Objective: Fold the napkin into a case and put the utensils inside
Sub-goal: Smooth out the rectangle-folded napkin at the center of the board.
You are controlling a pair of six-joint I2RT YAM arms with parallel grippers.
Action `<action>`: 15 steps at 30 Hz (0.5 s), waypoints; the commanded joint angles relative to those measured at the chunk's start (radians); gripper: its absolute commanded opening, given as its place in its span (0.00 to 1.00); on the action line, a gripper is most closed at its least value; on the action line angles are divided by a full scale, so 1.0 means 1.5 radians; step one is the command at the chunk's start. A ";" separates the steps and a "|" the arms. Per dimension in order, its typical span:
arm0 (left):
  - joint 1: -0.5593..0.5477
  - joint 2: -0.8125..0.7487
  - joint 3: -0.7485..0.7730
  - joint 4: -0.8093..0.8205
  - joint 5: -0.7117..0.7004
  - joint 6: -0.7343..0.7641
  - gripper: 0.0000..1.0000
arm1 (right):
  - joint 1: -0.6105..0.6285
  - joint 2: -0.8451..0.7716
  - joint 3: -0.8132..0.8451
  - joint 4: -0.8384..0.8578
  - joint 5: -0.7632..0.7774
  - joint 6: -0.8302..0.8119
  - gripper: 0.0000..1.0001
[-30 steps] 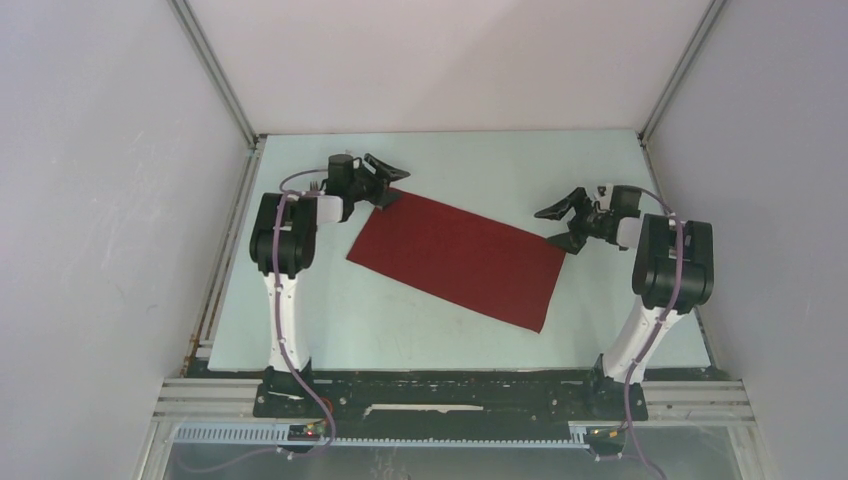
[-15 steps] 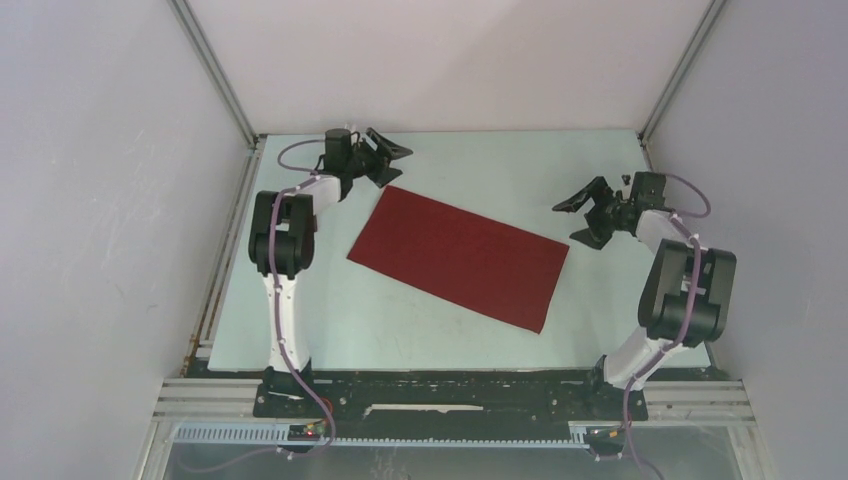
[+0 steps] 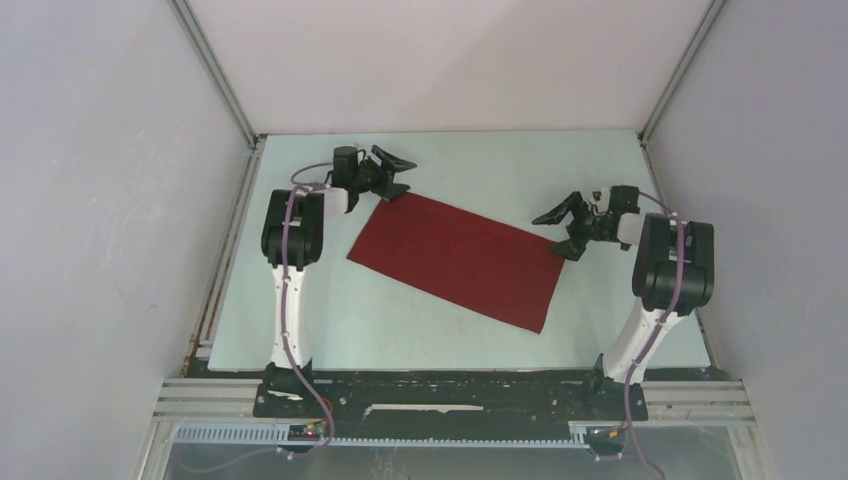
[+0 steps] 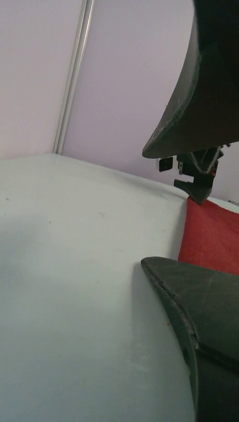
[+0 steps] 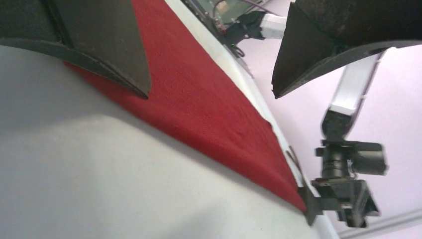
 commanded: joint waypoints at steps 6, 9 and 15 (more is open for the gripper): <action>0.040 0.023 0.043 -0.051 -0.019 0.039 0.84 | -0.095 -0.036 -0.056 -0.015 0.045 -0.011 1.00; 0.043 0.017 0.114 -0.158 -0.021 0.122 0.84 | -0.099 -0.086 -0.046 -0.058 0.102 -0.033 1.00; -0.005 -0.076 0.160 -0.260 -0.004 0.210 0.84 | 0.007 -0.167 0.029 -0.108 0.141 -0.051 1.00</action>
